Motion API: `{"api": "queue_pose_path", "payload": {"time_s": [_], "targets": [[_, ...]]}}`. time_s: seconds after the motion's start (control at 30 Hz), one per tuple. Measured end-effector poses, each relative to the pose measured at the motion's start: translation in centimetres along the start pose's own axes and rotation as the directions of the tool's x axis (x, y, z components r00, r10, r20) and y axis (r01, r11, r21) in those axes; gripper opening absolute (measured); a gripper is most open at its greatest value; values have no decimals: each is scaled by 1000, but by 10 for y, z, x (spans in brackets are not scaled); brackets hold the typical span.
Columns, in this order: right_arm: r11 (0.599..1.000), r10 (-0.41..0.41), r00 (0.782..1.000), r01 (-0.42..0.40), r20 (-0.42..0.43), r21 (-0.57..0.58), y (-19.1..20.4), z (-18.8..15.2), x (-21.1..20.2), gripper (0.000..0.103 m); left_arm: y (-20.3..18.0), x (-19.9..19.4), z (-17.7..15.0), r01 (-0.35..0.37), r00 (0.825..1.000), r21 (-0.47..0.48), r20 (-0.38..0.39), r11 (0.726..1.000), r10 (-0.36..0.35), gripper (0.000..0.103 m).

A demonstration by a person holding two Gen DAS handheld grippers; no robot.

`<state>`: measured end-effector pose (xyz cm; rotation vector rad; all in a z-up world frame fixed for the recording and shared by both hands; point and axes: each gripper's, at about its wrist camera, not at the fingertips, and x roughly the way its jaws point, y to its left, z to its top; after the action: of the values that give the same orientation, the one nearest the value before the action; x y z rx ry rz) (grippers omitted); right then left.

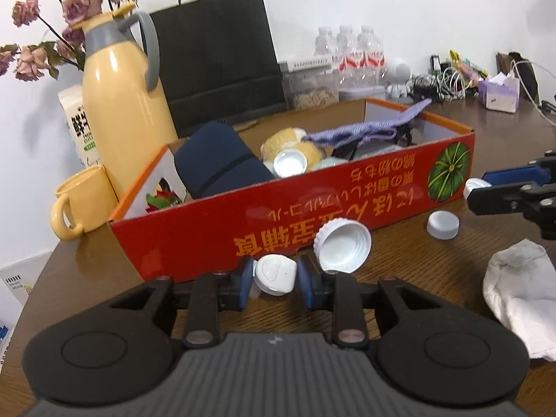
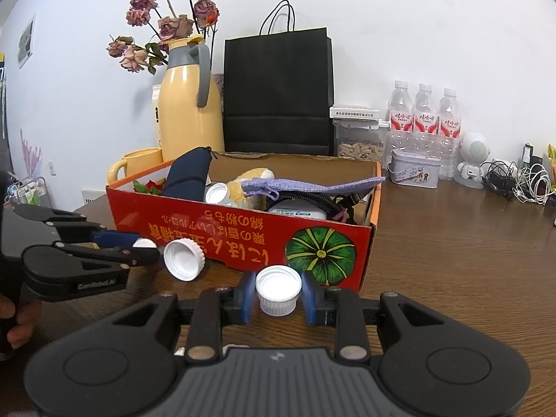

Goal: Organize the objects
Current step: 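Grasp a white cap with the right gripper while the left gripper grasps another white cap, then carry both white caps over the box and open both grippers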

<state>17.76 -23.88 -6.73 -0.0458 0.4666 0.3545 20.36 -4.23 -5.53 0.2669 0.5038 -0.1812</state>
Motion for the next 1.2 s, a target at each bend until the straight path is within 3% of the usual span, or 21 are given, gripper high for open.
{"api": "queue_pose_path", "payload": {"time_s": [0.3, 0.57, 0.9, 1.2], "targets": [[1000, -1, 1000, 1, 4, 2, 0, 0, -1, 27, 11, -19, 1, -10, 997, -69, 75, 998, 15, 28], [1000, 4, 998, -4, 57, -2, 1, 9, -9, 27, 30, -48, 21, -10, 982, -160, 185, 987, 39, 28], [998, 11, 986, 0, 167, -66, 10, 69, -8, 27, 22, -47, 78, 14, 957, -150, 287, 989, 30, 29], [993, -19, 973, 45, 230, -106, 22, 123, 31, 27, 32, -15, 124, 34, 945, -304, 321, 952, 69, 29]]}}
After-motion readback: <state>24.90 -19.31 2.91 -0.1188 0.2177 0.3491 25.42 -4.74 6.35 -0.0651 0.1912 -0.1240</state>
